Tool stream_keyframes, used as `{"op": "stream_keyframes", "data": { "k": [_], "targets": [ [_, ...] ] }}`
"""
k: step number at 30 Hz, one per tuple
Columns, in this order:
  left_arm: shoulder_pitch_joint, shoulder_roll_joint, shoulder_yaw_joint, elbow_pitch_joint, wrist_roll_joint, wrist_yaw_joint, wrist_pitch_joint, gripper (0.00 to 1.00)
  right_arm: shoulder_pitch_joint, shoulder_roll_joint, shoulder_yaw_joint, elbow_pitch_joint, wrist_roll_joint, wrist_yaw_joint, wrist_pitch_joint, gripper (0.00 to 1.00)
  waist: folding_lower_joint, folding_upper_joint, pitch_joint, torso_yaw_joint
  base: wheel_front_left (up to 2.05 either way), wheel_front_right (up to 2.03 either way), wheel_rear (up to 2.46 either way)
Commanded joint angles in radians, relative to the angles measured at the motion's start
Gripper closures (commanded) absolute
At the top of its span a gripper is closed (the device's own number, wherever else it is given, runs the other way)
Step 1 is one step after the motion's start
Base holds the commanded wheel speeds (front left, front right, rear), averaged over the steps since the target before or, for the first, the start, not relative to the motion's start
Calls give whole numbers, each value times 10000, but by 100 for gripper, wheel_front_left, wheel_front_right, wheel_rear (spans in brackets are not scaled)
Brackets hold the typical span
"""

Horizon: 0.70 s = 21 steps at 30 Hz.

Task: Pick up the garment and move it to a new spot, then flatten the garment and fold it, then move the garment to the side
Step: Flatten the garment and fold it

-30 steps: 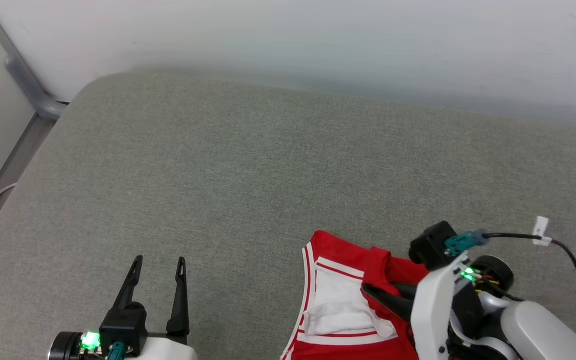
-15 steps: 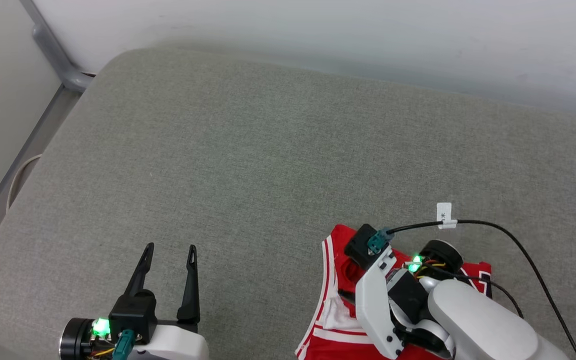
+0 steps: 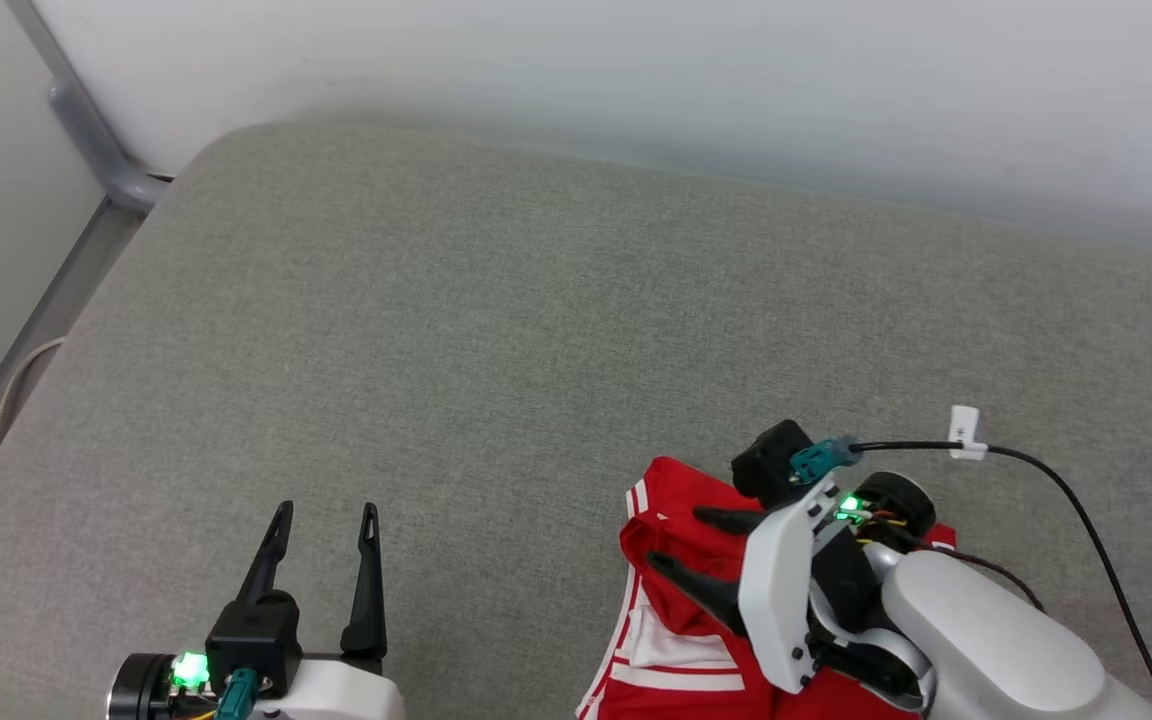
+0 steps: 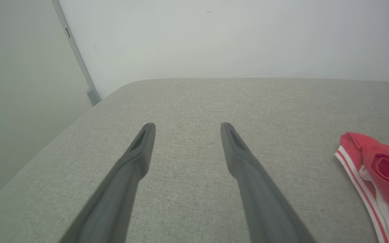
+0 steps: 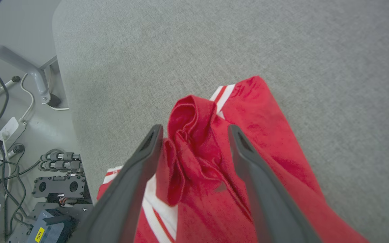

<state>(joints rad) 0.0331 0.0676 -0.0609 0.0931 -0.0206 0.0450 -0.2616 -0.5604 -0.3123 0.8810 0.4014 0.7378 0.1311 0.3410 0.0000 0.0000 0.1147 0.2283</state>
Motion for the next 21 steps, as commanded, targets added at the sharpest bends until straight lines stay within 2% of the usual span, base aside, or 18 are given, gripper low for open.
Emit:
{"op": "stream_keyframes", "data": {
  "k": [1,6,10,15,21],
  "targets": [
    [64,51,21,2,60,24,-46,0,224,-274,-175,-219,-121,-9,-377,0,0,0,-176,-221,0,0,0],
    [256,133,114,-5,60,-3,-46,0,885,-670,-1538,-824,-641,-9,-2096,0,0,0,-455,-682,0,0,0],
    [392,169,134,-37,112,-2,-46,0,1576,-653,-3014,-1105,-1484,-9,-3353,0,0,0,-635,-1076,0,0,0],
    [404,224,121,-83,132,-52,-35,0,2487,-226,-5047,-1373,-2865,-9,-4631,0,0,0,-787,-1514,0,0,0],
    [456,215,48,-136,153,24,-35,0,3604,849,-7425,-1961,-4505,-9,-5710,0,0,0,-959,-1902,0,0,0]
  ]
}}
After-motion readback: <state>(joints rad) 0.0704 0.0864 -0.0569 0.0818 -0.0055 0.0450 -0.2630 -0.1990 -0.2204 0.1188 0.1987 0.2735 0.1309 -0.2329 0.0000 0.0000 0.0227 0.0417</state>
